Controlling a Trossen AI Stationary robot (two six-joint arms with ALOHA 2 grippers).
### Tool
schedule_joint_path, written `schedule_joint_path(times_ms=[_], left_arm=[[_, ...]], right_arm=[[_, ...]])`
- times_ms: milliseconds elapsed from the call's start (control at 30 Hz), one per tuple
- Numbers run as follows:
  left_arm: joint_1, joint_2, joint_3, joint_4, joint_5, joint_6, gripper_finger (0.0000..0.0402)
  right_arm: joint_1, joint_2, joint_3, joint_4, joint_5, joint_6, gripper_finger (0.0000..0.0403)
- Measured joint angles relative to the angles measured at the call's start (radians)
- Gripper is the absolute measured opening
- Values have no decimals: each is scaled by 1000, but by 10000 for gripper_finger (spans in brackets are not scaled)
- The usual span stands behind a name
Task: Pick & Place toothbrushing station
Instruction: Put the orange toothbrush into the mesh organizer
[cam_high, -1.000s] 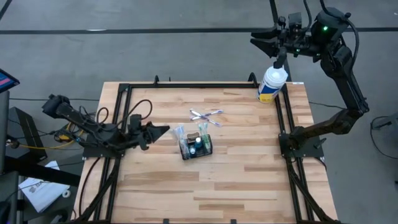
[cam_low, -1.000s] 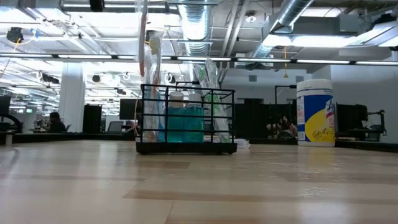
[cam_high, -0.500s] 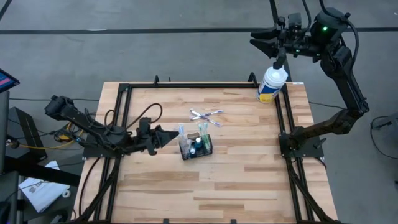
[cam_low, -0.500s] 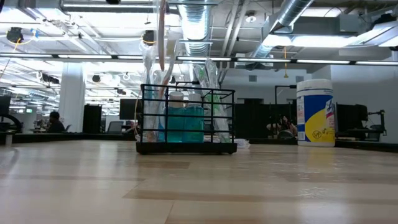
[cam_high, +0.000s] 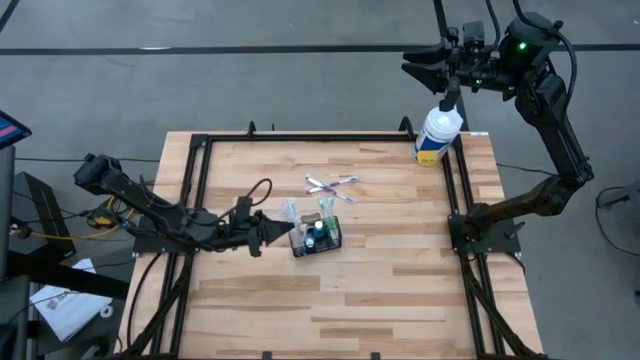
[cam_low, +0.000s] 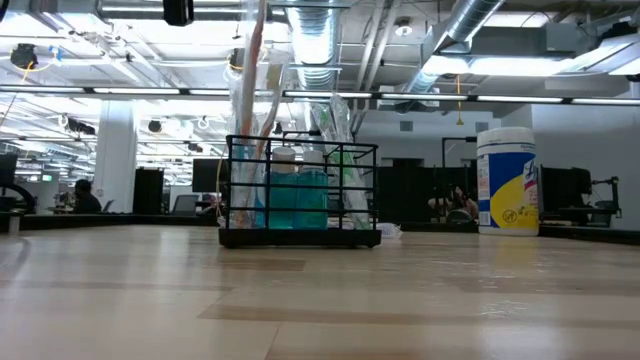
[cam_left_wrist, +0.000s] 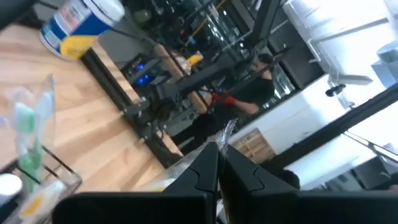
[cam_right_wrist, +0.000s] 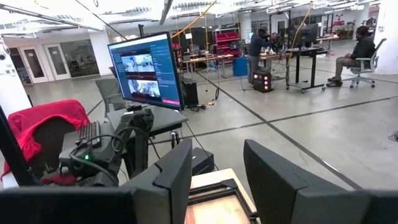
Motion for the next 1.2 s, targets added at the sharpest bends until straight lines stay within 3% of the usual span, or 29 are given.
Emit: schedule_joint_path(times_ms=[1200], left_arm=[[51,274,-1,-63,62,-178,0]], right_arm=[[0,0,0,-35,-27,-11,133]])
